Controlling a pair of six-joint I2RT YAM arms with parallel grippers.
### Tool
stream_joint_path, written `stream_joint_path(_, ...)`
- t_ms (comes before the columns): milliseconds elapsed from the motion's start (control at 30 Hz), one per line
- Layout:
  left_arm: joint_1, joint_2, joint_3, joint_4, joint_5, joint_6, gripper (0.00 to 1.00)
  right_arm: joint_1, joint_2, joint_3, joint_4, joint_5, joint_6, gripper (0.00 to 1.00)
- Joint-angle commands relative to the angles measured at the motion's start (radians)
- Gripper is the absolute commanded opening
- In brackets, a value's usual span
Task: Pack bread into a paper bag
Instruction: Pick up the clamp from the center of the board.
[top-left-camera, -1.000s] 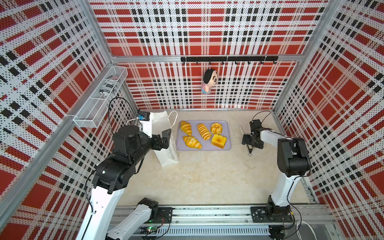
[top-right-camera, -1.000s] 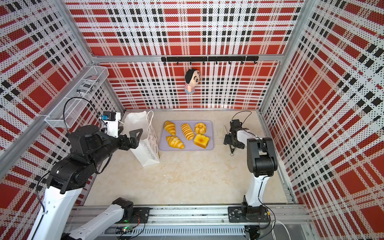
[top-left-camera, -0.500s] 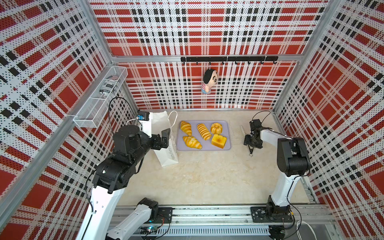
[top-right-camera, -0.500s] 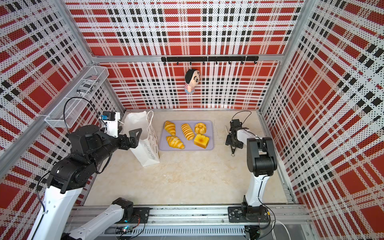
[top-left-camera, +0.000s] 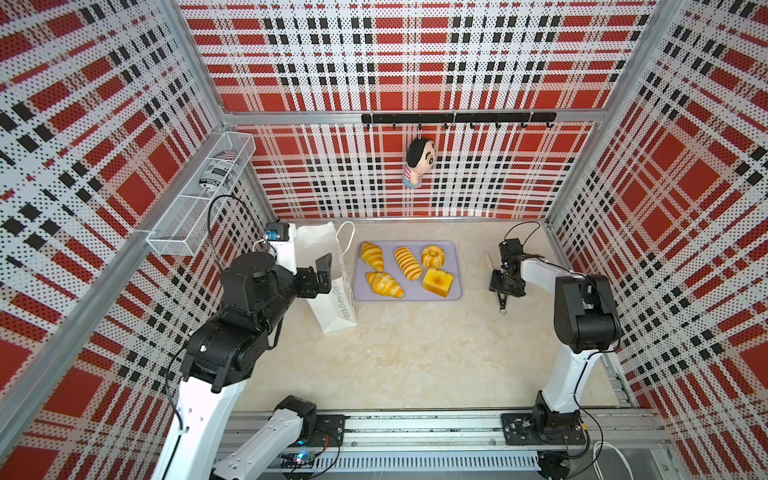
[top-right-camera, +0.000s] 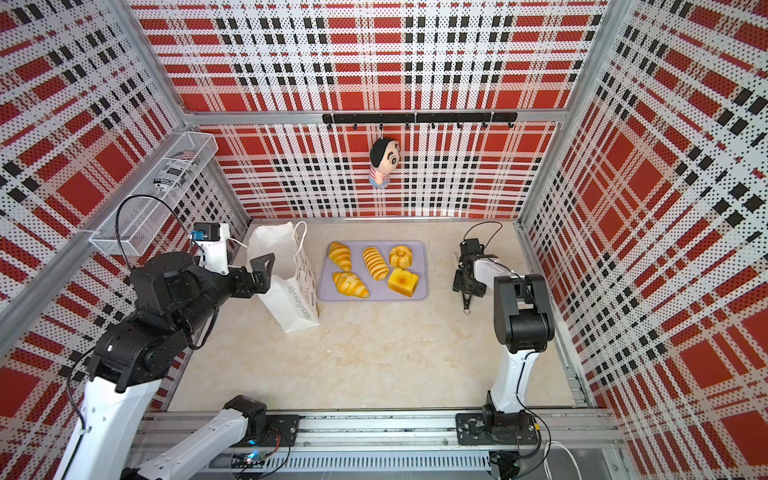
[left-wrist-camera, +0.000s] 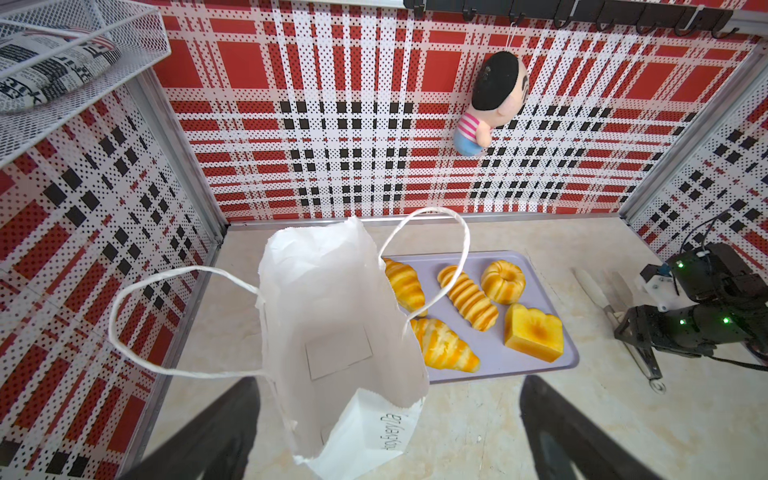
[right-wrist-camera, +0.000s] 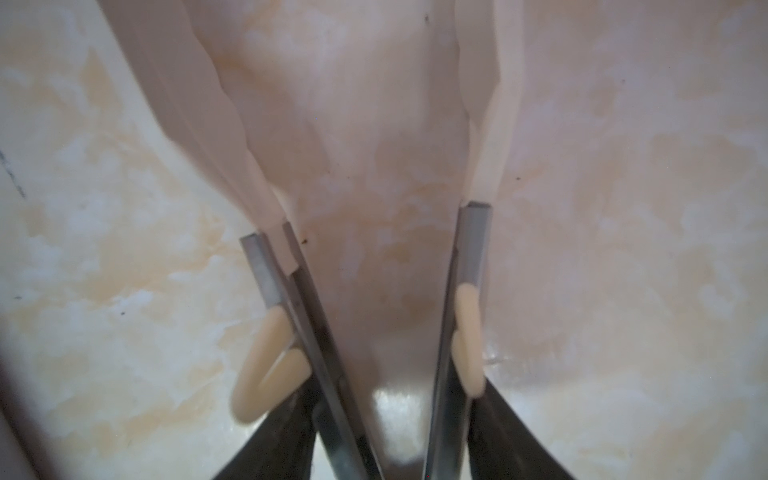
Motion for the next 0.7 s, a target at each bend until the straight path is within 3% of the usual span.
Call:
stream_joint_path(0,-0.004,-0.007,0.021,0.001,-0.013,-0.014,0.98,0.016,-0.048,-0.02,-0.108,0.007,-0.023,0.56)
stream_joint_path(667,-0.004,0.005,0.013,0.028,0.002,-0.021,0.98,0.034,-0.275,0.024,-0.221,0.072,-0.039,0.55)
